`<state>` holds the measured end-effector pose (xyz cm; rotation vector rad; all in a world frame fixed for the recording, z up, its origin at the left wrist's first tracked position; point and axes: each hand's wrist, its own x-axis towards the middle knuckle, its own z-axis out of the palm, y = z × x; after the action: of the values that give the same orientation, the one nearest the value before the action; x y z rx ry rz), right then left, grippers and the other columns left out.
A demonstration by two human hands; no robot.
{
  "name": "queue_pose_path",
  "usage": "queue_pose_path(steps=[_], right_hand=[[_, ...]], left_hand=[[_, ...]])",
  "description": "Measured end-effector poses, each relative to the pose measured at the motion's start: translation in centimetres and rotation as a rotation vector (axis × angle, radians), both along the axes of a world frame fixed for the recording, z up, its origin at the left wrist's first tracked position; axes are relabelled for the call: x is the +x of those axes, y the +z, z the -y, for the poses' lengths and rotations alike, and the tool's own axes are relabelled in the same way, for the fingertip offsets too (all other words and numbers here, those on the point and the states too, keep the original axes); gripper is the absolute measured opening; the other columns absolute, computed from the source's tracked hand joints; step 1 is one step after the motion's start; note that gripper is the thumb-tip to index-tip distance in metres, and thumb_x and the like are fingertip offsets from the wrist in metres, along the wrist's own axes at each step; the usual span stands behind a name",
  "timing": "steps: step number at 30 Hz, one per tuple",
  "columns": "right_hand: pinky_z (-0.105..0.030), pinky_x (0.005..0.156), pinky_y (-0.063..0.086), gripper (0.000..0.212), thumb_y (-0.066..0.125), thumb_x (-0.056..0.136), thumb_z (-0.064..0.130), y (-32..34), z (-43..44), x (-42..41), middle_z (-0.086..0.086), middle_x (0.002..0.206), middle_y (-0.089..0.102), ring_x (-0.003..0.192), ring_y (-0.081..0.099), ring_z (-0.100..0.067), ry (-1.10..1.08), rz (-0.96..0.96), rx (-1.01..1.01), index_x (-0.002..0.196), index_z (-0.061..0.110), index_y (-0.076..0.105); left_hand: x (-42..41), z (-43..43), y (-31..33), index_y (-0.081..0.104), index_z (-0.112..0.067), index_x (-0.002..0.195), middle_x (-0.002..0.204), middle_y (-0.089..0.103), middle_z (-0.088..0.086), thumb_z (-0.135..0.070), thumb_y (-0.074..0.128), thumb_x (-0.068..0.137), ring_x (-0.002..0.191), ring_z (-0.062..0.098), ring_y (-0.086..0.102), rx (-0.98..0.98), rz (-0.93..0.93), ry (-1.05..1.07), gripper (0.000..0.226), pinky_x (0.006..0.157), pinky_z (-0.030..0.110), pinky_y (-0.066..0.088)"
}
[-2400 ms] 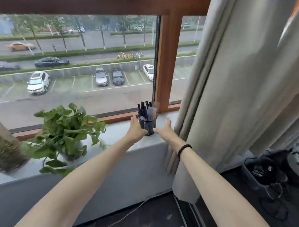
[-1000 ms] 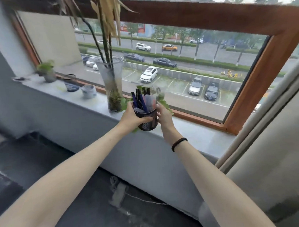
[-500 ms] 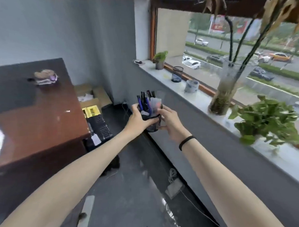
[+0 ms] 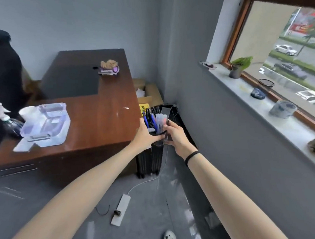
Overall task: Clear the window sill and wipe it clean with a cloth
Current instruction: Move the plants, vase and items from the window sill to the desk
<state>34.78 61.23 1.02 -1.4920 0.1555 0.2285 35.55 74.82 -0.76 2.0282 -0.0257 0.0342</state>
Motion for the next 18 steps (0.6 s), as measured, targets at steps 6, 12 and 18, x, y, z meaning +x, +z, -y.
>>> queue_pose_path(steps=[6, 12, 18], right_hand=[[-0.044, 0.089, 0.051, 0.032, 0.039, 0.099, 0.037, -3.2, -1.6, 8.0, -0.006, 0.109, 0.063, 0.109, 0.056, -0.024, 0.126, -0.154, 0.093, 0.111, 0.019, 0.064], [-0.042, 0.095, 0.046, 0.043, 0.032, 0.1, 0.044, -6.7, -2.8, 14.4, -0.01, 0.125, 0.058, 0.117, 0.054, -0.028, 0.247, -0.272, 0.078, 0.102, 0.017, 0.065], [-0.035, 0.084, 0.048, 0.043, 0.031, 0.099, 0.048, -8.8, -4.1, 18.7, -0.004, 0.116, 0.059, 0.115, 0.053, -0.025, 0.326, -0.344, 0.019, 0.109, 0.018, 0.061]], left_hand=[[4.8, -3.1, -3.1, 0.027, -0.013, 0.108, 0.11, 0.052, 0.002, -0.018, 0.083, 0.068, 0.1, 0.014, 0.056, -0.02, -0.017, 0.137, 0.069, 0.075, 0.018, 0.044], [8.8, -5.4, -5.9, 0.027, -0.014, 0.107, 0.109, 0.051, 0.001, -0.018, 0.084, 0.066, 0.097, 0.016, 0.057, 0.05, -0.058, 0.236, 0.071, 0.076, 0.024, 0.044], [12.7, -6.1, -8.7, 0.026, -0.01, 0.108, 0.108, 0.049, 0.0, -0.013, 0.084, 0.068, 0.094, 0.012, 0.054, 0.064, -0.108, 0.272, 0.07, 0.069, 0.016, 0.039]])
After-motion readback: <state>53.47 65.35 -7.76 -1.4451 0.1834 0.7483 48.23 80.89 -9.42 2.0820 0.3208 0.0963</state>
